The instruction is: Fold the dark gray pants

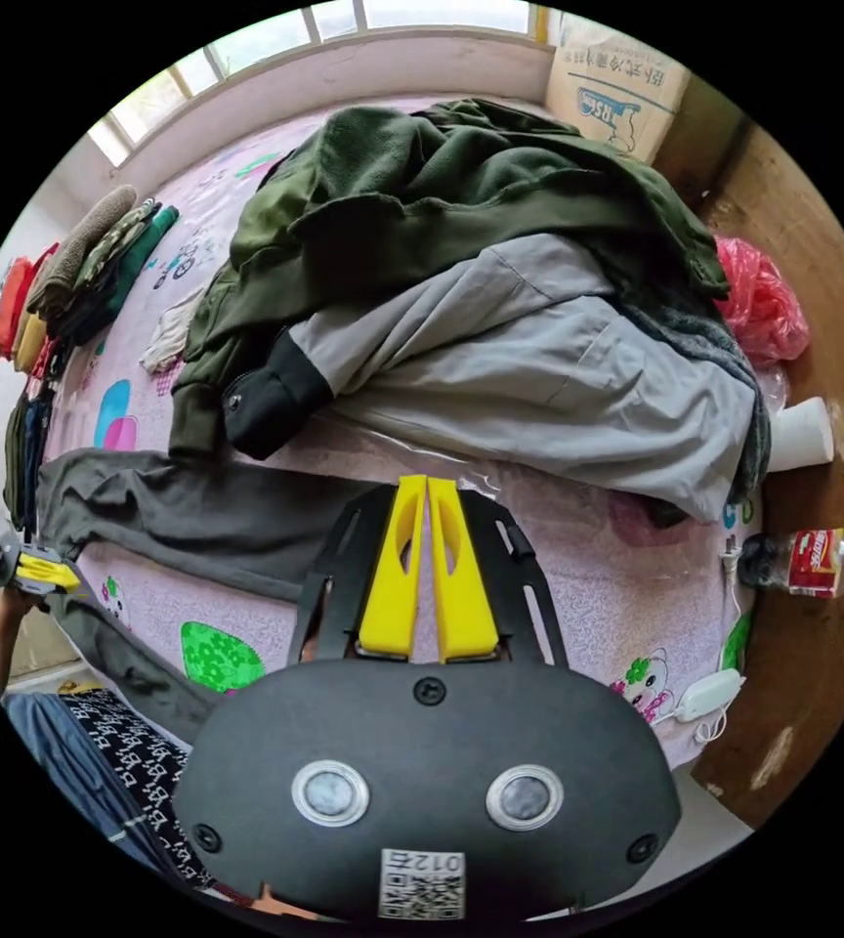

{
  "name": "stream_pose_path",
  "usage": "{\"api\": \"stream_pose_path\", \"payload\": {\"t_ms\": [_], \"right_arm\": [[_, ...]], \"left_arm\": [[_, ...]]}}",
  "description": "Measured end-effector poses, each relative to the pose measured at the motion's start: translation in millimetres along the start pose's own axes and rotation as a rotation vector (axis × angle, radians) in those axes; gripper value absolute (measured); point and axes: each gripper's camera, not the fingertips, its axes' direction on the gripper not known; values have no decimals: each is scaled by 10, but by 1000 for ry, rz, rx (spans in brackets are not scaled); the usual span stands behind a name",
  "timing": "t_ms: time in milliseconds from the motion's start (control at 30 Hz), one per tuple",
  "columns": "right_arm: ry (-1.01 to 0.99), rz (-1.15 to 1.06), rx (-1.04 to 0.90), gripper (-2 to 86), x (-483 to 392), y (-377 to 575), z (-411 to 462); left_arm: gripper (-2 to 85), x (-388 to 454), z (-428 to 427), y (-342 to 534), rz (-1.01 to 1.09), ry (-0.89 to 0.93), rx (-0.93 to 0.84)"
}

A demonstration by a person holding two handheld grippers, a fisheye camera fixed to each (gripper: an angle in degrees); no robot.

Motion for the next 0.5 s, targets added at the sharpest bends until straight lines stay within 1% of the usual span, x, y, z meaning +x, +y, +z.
{"api": "stream_pose_path", "payload": {"t_ms": [33, 67, 100, 133, 200, 267, 367, 400, 500], "right_arm": [[17, -43, 60, 0, -118, 110, -155], [-28, -106, 95, 0, -294, 226, -267], [-79, -145, 94, 0, -399, 281, -291], [-177, -219, 61, -1, -636, 380, -276], [-218, -319, 6, -1, -1038, 524, -165], [-165, -401, -24, -1, -1461, 669, 32], [-92, -444, -107, -1, -1677, 781, 278], [-89, -450, -85, -1, -1682, 819, 261], [-85, -538, -139, -1, -1652, 987, 180]], "left_arm": [[3, 12, -138, 28, -34, -52, 99], [3, -19, -241, 45, -77, -105, 178], [3, -43, -271, 47, -99, -130, 205], [3, -102, -270, 31, -133, -159, 227], [3, -181, -125, -40, -148, -155, 169], [3, -185, 183, -97, -133, -195, 39], [4, -61, 490, -35, -122, -157, -74], [4, -12, 529, -9, -117, -146, -86], [4, 250, 656, 157, -56, -134, -129]]}}
